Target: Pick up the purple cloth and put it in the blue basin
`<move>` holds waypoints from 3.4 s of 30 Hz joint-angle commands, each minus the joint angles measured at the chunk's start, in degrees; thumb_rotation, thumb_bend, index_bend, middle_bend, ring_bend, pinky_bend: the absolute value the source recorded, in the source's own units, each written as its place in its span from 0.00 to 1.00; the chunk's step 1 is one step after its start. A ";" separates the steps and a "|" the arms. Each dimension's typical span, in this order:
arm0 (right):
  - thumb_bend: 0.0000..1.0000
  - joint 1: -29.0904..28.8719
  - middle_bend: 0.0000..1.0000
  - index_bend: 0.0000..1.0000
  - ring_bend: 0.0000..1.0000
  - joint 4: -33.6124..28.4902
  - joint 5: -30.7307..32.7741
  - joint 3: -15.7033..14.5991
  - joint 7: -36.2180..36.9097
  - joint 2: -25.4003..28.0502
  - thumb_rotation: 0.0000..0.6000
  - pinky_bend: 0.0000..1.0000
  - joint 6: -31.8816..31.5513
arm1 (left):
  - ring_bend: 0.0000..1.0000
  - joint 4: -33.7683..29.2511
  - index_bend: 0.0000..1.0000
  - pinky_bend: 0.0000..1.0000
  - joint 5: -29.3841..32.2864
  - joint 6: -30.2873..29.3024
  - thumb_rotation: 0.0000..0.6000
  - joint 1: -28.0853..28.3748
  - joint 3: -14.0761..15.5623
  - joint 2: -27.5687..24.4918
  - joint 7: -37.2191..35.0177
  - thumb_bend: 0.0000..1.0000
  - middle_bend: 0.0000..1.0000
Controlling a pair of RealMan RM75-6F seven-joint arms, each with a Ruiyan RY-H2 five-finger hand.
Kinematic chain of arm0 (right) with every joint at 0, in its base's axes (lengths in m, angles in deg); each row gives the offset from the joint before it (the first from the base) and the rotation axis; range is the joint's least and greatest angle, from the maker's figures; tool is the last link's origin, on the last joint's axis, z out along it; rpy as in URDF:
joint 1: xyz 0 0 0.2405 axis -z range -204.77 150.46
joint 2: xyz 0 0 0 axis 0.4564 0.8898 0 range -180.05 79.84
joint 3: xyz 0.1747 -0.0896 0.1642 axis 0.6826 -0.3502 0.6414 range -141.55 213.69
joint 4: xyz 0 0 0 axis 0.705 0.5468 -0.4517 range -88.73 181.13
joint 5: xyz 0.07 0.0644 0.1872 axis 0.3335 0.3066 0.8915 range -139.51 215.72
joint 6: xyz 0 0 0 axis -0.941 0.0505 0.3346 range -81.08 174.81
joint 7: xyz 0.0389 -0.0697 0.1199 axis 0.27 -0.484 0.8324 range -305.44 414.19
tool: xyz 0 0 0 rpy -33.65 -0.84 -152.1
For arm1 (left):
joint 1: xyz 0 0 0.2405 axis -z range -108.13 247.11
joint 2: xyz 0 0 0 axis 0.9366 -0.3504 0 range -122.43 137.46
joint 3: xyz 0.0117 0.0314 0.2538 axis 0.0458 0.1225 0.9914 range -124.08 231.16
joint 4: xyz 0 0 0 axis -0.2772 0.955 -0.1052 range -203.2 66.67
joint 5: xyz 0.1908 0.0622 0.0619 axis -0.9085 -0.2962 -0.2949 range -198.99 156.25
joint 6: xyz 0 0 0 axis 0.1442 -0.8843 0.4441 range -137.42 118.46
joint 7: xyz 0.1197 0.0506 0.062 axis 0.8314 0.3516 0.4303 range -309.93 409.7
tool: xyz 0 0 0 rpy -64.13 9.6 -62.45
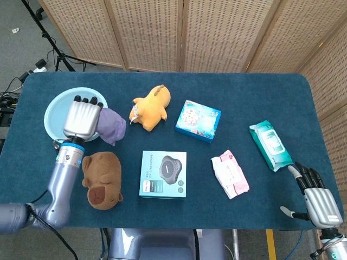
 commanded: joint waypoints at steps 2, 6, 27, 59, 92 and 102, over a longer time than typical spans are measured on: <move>0.00 -0.03 0.00 0.03 0.00 -0.19 -0.35 -0.12 -0.59 -0.09 1.00 0.00 -0.03 | 0.39 4.67 0.72 0.30 -2.34 6.31 1.00 -4.80 1.14 -5.54 -6.35 0.54 0.36; 0.00 -0.06 0.00 0.03 0.00 -0.41 -0.57 -0.24 -1.08 -0.19 1.00 0.00 0.04 | 0.39 8.73 0.72 0.30 -2.46 8.74 1.00 -7.48 1.18 -6.70 -9.67 0.53 0.36; 0.00 -1.18 0.00 0.03 0.00 -0.27 1.26 0.22 -1.97 -0.78 1.00 0.00 2.55 | 0.33 32.14 0.24 0.26 -1.43 19.68 1.00 -14.86 -3.18 1.35 -21.16 0.40 0.06; 0.00 -1.21 0.00 0.03 0.00 -0.13 0.19 -0.06 -1.51 -0.99 1.00 0.00 1.84 | 0.00 20.86 0.00 0.00 -11.25 18.28 1.00 -19.52 -7.19 -3.25 -26.60 0.02 0.00; 0.00 -0.99 0.00 0.03 0.00 1.53 0.25 0.98 -4.49 -3.77 1.00 0.00 -0.12 | 0.00 15.93 0.00 0.00 -53.61 -18.52 1.00 -54.51 11.06 9.28 -34.96 0.00 0.00; 0.00 -1.48 0.00 0.03 0.00 1.30 0.57 0.88 -4.61 -3.86 1.00 0.00 1.02 | 0.00 16.55 0.00 0.00 -53.42 -15.91 1.00 -55.75 9.16 8.26 -35.76 0.00 0.00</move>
